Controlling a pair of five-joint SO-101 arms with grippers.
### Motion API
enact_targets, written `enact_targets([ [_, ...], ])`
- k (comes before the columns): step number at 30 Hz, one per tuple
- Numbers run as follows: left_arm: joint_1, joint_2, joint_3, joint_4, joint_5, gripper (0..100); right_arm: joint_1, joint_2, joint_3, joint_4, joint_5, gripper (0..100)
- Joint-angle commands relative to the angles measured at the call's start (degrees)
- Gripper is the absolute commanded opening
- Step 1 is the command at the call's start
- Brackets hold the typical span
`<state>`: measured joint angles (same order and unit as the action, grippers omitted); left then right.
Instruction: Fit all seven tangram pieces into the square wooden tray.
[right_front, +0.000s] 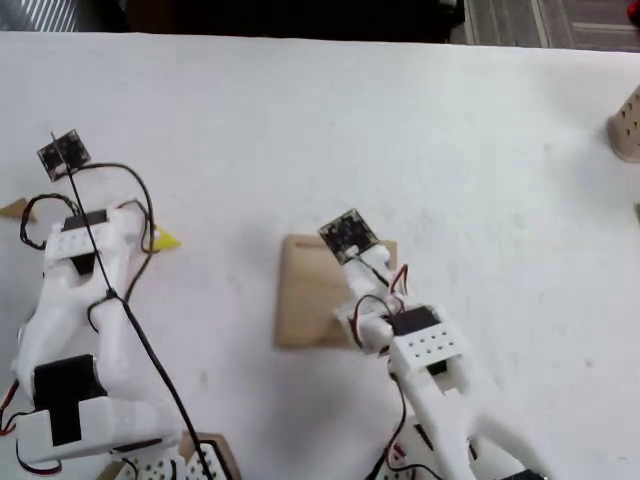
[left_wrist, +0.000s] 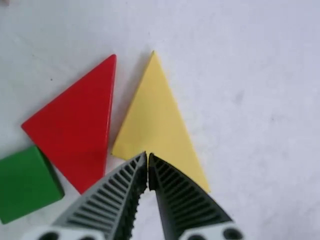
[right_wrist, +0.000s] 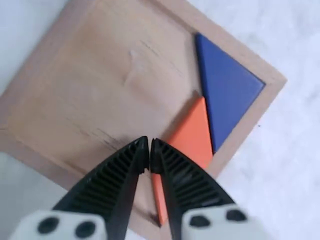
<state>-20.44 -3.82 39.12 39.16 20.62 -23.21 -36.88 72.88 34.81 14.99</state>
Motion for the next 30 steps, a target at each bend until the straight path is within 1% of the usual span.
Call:
enact_targets([
  [1,0.75,-0.13,-2.11,0.44,-0.7,2,0.66,-5.05,-1.93,3.91,0.79,2.0],
  [4,0.75,-0.13,-2.2,0.44,-0.7,2,0.66,-8.22,-1.58,5.05,0.35,2.0],
  [7,0.75,-0.13,-2.2,0.44,-0.7,2,0.66,-10.15,0.18,3.65,0.35,2.0],
  [10,0.75,-0.13,-2.2,0.44,-0.7,2,0.66,-10.33,1.58,1.54,0.35,2.0],
  [13,0.75,-0.13,-2.2,0.44,-0.7,2,0.66,-10.42,1.58,1.98,0.62,2.0],
  [16,0.75,-0.13,-2.2,0.44,-0.7,2,-0.31,-10.86,1.32,6.2,0.44,2.0],
  [18,0.75,-0.13,-2.2,0.44,-0.7,2,-3.03,-10.86,1.23,9.27,0.79,2.0],
  [20,0.75,-0.13,-2.2,0.53,-0.7,2,-4.0,-10.33,1.41,10.07,0.79,2.0],
  [30,0.84,-0.13,-2.29,0.44,-0.7,2,1.1,-10.24,2.64,9.89,0.88,2.0],
])
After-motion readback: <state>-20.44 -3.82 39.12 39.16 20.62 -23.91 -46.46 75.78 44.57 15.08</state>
